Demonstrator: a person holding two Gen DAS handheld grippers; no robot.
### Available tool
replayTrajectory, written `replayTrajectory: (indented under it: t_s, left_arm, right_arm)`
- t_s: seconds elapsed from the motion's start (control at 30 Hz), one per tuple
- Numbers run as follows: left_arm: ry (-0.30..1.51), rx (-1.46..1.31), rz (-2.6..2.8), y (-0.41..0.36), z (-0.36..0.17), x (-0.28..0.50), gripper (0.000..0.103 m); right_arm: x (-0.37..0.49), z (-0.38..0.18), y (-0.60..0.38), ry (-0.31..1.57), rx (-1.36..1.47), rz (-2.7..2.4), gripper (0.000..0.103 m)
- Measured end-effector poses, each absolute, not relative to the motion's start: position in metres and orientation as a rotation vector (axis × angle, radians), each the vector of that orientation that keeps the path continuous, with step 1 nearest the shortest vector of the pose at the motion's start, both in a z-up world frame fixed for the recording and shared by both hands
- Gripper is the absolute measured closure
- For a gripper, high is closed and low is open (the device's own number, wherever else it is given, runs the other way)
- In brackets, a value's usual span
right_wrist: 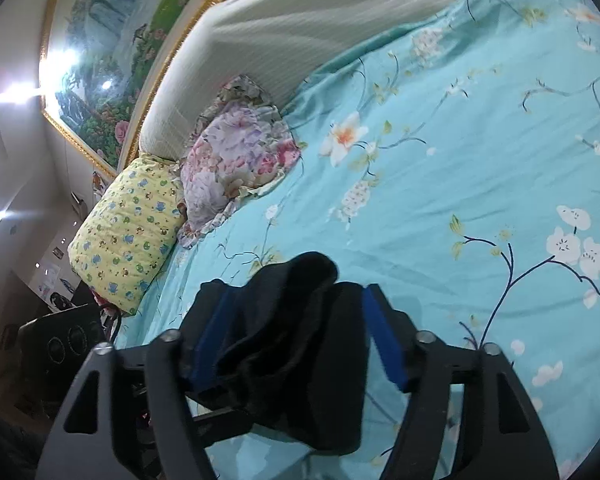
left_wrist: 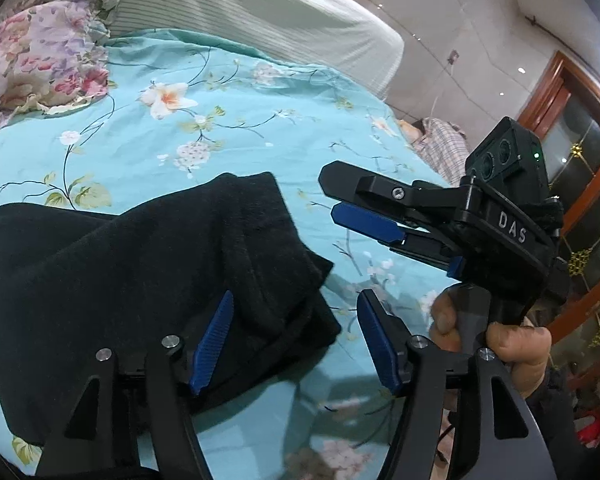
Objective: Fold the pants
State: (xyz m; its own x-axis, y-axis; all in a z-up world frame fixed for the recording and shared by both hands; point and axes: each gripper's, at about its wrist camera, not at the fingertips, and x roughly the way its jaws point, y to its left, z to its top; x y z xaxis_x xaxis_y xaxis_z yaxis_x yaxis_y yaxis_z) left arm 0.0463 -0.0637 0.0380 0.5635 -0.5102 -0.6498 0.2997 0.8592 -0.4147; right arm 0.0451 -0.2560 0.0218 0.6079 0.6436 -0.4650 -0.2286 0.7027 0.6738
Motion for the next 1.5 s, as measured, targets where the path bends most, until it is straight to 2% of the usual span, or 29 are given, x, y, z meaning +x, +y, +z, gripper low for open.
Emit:
replayTrajectory:
  t_s: [0.07, 0.27, 0.37, 0.8, 0.93, 1.5]
  left_arm:
    - [0.839, -0.276, -0.476, -0.059, 0.042, 0.042, 0.032]
    - [0.823, -0.355, -0.436, -0.028, 0.049, 0.035, 0.031]
    - [0.806, -0.373, -0.393, -0.013, 0.052, 0.032, 0.031]
    - [0.798, -0.461, -0.270, 0.048, 0.047, 0.020, 0.030]
    - [0.805, -0.486, -0.228, 0.068, 0.043, 0.017, 0.025]
    - [0.864, -0.630, -0.123, 0.137, 0.007, 0.008, 0.025]
  right_arm:
    - [0.040, 0.027, -0.252, 0.754, 0.584, 0.519, 0.025]
    - [0.032, 0.036, -0.236, 0.764, 0.515, 0.455, 0.023]
    - [0.029, 0.037, -0.229, 0.774, 0.497, 0.431, 0.019]
    - [0.014, 0.037, -0.210, 0.780, 0.493, 0.361, 0.018]
    - [0.014, 0.037, -0.203, 0.794, 0.470, 0.331, 0.017]
    - [0.011, 0.023, -0.200, 0.852, 0.503, 0.265, 0.016]
